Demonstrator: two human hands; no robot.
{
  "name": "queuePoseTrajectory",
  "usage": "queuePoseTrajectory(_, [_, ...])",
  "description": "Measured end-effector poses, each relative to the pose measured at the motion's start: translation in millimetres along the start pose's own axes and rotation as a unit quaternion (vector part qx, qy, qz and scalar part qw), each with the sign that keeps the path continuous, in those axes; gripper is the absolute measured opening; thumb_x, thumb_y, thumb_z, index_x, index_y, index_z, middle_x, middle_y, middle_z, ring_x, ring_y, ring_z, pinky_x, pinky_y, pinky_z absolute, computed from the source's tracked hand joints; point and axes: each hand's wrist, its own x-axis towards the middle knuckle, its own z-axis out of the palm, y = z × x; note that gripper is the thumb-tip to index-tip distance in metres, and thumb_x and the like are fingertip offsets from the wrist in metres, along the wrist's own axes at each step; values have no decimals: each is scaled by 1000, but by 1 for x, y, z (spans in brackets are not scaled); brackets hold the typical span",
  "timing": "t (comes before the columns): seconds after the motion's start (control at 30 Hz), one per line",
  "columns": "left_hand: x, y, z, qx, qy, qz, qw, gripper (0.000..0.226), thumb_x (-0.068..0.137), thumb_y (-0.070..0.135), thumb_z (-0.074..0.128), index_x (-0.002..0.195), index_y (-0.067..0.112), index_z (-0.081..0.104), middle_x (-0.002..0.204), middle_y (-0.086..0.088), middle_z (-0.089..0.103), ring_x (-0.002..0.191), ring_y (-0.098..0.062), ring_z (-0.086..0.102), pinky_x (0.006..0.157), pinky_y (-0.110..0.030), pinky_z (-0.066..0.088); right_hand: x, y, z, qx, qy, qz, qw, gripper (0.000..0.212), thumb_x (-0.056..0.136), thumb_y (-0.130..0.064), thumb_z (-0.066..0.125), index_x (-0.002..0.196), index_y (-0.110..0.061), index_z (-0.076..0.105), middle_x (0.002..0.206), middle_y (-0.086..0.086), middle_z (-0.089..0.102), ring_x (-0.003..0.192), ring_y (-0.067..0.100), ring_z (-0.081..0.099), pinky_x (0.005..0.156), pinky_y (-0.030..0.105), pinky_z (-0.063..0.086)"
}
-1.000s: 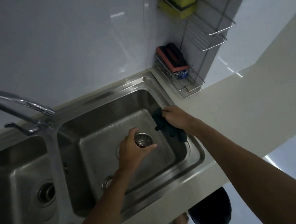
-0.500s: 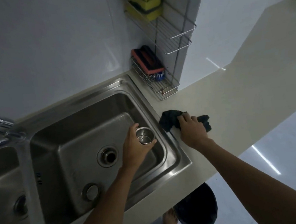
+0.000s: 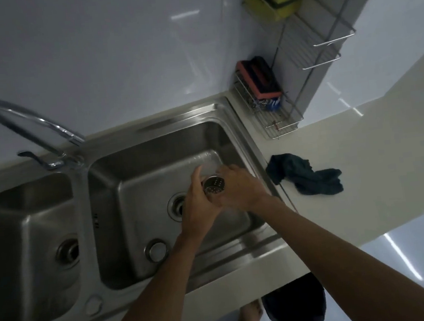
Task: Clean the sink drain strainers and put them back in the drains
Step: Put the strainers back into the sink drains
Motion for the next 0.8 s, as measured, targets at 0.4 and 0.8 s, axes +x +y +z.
queuePoseTrajectory(0.4, [-36,-100,-127,410,9,65,910,101,77,91,50,152,24,42,160,1,42,147,-24,41,120,-49,30,62,-60,98,-44,-6,-40,998,76,77,-44,78,138,-17,43,132,8,56,121,31,54,98,45,51])
queuePoseTrajectory(0.8, [-44,-157,-198,538,-39,89,838,102,91,89,28,160,15,38,171,-8,25,159,-27,22,126,-60,15,131,-50,214,-105,-21,-44,993,71,82,-36,77,138,-13,40,135,14,53,118,36,52,80,44,51])
